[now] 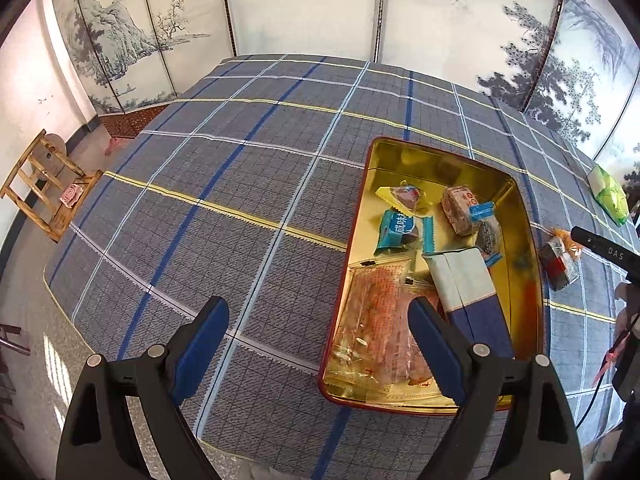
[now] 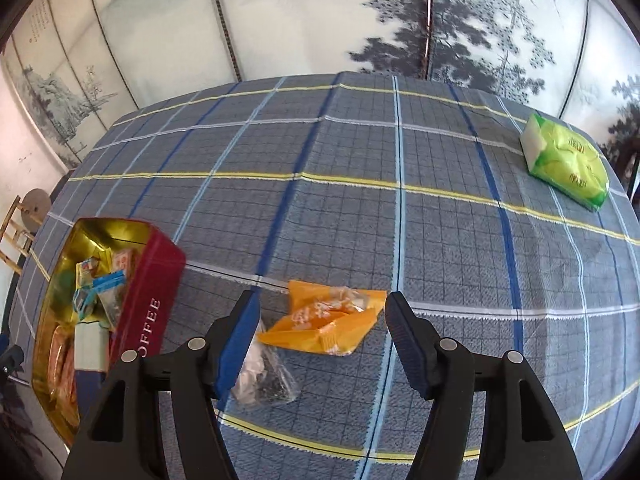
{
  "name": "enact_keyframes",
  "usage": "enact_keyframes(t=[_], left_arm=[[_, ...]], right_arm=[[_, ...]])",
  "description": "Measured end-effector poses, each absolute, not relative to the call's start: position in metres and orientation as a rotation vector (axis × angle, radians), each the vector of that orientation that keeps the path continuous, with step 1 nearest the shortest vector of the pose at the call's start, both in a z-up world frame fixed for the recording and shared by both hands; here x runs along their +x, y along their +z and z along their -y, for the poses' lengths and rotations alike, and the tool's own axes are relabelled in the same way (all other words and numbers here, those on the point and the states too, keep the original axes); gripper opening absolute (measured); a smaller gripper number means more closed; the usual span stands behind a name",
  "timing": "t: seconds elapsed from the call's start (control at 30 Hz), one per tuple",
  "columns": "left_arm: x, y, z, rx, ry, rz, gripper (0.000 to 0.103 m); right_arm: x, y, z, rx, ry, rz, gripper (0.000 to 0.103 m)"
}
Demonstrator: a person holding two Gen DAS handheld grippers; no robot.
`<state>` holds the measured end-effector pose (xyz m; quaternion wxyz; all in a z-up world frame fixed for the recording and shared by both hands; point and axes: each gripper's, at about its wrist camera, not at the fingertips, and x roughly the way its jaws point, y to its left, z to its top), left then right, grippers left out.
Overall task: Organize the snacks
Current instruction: 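Grasp the orange wrapped packet with the right gripper while the left gripper approaches the clear bag, then grasp the clear bag of dark contents with the left gripper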
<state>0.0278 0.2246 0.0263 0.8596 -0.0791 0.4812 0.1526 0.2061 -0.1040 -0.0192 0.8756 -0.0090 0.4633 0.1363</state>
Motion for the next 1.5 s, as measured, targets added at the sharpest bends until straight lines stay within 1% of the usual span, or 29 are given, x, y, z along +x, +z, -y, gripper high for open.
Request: enact_keyframes(t=[0.23, 0.47, 0.57, 0.63, 0.8, 0.9, 0.97, 1.23, 1.5], left_arm=[[0.037, 0.029, -0.206, -0.133, 0.301, -1.02, 0.089], [0.046, 0.035, -0.185, -0.107, 0.273, -1.016, 0.089], [0.053, 0.038, -0.173, -0.093, 0.25, -1.015, 0.089], [0.059, 0.039, -0.163, -0.082, 0.231, -1.016, 0.089], [0.073, 0.042, -0.132, -0.049, 0.177, -1.011, 0.089], [0.083, 0.042, -0.108, -0.022, 0.132, -1.008, 0.089], [0.09, 0.042, -0.092, -0.011, 0.099, -1.007, 0.089], [0.119, 0.037, -0.032, 0.018, -0.038, -1.016, 0.089], [0.157, 0.014, -0.009, -0.133, -0.069, -1.101, 0.089]], right_arm=[[0.216, -0.038, 0.101, 0.027, 0.277, -0.979, 0.067], [0.221, -0.049, 0.101, -0.032, 0.267, -0.975, 0.067], [0.215, -0.051, 0.108, -0.048, 0.286, -0.936, 0.064], [0.213, -0.051, 0.113, -0.061, 0.295, -0.914, 0.061], [0.205, -0.053, 0.123, -0.084, 0.322, -0.873, 0.06], [0.198, -0.054, 0.131, -0.108, 0.316, -0.844, 0.058], [0.193, -0.053, 0.141, -0.107, 0.306, -0.832, 0.056], [0.189, -0.055, 0.209, -0.062, 0.208, -0.832, 0.055], [0.188, -0.057, 0.267, -0.024, 0.11, -0.825, 0.056]])
